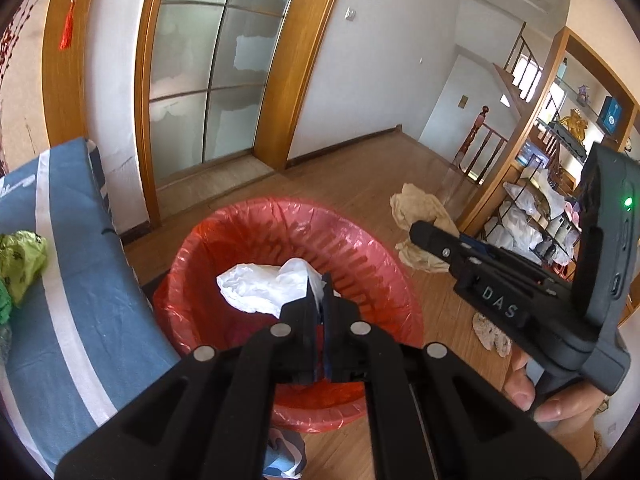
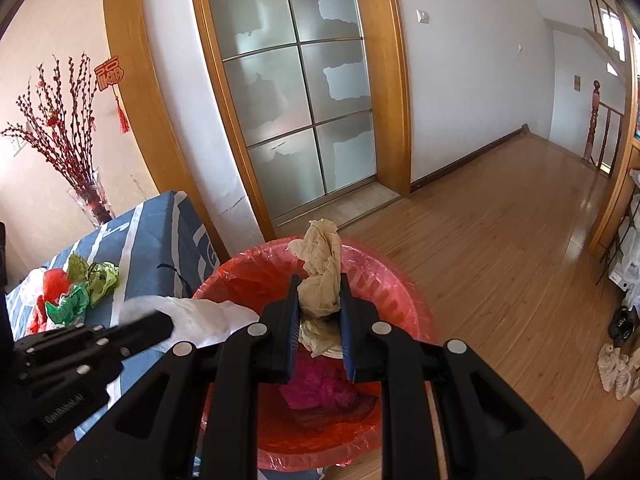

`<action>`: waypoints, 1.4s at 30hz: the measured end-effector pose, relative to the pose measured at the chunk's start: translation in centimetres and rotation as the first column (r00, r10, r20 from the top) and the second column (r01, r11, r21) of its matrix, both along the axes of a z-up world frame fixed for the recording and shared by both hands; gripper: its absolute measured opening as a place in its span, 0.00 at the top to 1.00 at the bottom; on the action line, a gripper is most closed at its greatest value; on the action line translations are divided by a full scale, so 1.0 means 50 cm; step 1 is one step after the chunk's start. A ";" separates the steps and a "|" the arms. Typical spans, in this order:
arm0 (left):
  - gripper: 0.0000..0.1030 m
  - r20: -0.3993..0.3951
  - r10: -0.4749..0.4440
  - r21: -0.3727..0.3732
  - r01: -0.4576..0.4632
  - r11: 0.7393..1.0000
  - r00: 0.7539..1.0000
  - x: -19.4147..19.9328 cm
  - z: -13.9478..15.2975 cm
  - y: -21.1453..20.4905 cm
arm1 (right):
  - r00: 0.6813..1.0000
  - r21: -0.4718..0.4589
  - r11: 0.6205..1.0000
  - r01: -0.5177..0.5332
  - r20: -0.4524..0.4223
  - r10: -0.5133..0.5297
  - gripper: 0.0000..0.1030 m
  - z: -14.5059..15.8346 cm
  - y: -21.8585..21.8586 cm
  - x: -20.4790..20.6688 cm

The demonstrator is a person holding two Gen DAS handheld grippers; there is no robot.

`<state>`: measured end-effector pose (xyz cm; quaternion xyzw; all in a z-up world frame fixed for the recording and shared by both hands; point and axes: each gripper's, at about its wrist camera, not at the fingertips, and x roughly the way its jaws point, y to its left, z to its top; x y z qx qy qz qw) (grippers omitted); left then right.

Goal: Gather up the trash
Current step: 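Open both tools to drop the bags into the red basket, then return to the table and grasp another red plastic bag with the right tool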

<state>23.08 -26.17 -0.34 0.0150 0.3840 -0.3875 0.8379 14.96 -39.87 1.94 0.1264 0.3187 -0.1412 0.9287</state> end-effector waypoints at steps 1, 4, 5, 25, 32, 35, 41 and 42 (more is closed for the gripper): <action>0.91 -0.005 0.007 0.006 -0.007 1.000 1.000 0.004 -0.006 0.002 | 1.000 0.005 1.000 -0.001 -0.006 0.001 0.81 -0.003 -0.002 0.002; 0.66 -0.016 0.036 0.013 -0.036 0.999 0.999 0.010 -0.017 0.009 | 1.000 0.011 1.000 0.001 -0.014 0.000 0.70 -0.009 -0.008 0.002; 0.65 -0.018 0.048 0.014 -0.047 0.999 0.999 0.014 -0.020 0.015 | 1.000 0.011 1.000 0.000 -0.017 0.000 0.68 -0.012 -0.008 0.002; 0.45 0.177 0.413 0.042 -0.426 0.904 0.893 -0.035 0.020 0.350 | 0.986 -0.071 0.983 -0.168 0.005 0.169 0.63 -0.002 0.179 0.041; 0.43 0.220 0.592 0.046 -0.614 0.788 0.776 -0.048 0.026 0.547 | 0.940 -0.068 0.937 -0.341 -0.008 0.342 0.63 -0.018 0.346 0.088; 0.43 0.228 0.642 0.053 -0.667 0.743 0.732 -0.045 0.021 0.618 | 0.916 -0.050 0.914 -0.402 -0.018 0.402 0.63 -0.027 0.412 0.111; 0.43 0.214 0.733 0.060 -0.758 0.650 0.645 -0.046 0.010 0.756 | 0.851 -0.005 0.851 -0.524 -0.013 0.524 0.63 -0.038 0.548 0.128; 0.43 0.213 0.743 0.059 -0.767 0.639 0.635 -0.045 0.009 0.773 | 0.837 -0.003 0.837 -0.547 -0.018 0.547 0.63 -0.042 0.574 0.131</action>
